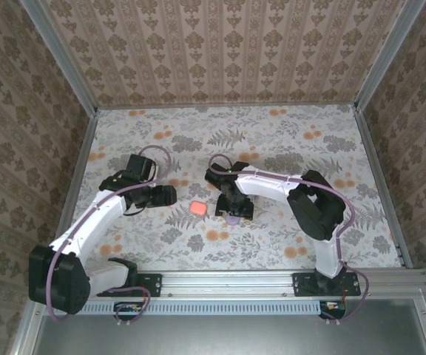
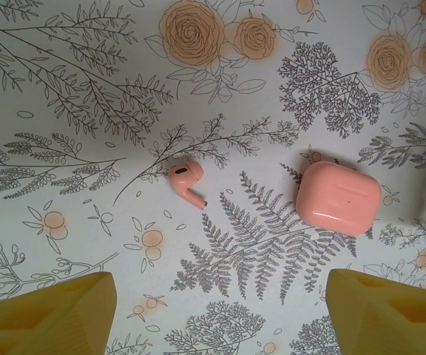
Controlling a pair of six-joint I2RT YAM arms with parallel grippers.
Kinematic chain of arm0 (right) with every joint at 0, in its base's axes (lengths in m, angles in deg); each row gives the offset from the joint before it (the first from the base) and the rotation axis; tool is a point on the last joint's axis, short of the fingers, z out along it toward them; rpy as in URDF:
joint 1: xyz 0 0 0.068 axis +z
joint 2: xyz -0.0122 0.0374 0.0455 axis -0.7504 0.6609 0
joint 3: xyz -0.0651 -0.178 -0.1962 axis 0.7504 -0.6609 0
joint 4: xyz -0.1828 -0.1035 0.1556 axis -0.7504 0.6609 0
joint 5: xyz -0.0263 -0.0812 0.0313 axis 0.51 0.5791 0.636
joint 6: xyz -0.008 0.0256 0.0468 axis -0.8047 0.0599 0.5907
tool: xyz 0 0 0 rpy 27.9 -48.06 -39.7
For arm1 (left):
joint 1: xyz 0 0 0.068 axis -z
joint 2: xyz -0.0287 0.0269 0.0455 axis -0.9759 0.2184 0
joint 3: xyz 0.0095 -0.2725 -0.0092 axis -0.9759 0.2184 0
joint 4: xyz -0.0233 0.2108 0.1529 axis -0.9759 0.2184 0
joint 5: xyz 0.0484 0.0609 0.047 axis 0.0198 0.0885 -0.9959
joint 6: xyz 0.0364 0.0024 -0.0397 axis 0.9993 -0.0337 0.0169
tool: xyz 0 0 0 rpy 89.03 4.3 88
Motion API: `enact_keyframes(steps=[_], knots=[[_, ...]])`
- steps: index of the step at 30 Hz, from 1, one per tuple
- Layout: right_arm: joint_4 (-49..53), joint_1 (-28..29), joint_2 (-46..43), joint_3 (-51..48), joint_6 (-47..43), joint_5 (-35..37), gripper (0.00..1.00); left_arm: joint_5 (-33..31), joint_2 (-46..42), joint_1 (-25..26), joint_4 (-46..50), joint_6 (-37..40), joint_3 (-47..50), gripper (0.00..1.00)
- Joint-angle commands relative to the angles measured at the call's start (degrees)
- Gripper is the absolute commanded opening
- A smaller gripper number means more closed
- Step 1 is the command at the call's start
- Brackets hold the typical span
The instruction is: Insert wireless bluetooth earbuds into charging case
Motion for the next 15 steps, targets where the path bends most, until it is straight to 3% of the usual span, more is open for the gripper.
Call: enact_keyframes(steps=[1, 15], knots=[[0.59, -0.44, 2.12, 2.28, -1.06, -1.03, 0.72, 0.47, 0.52, -0.69, 0.05, 0.86, 0.46, 0.75], [0.77, -0.26, 2.56, 2.01, -0.85, -1.88, 0.49, 1.25, 1.49, -1.21, -0.96, 0.74, 0.7, 0.72]])
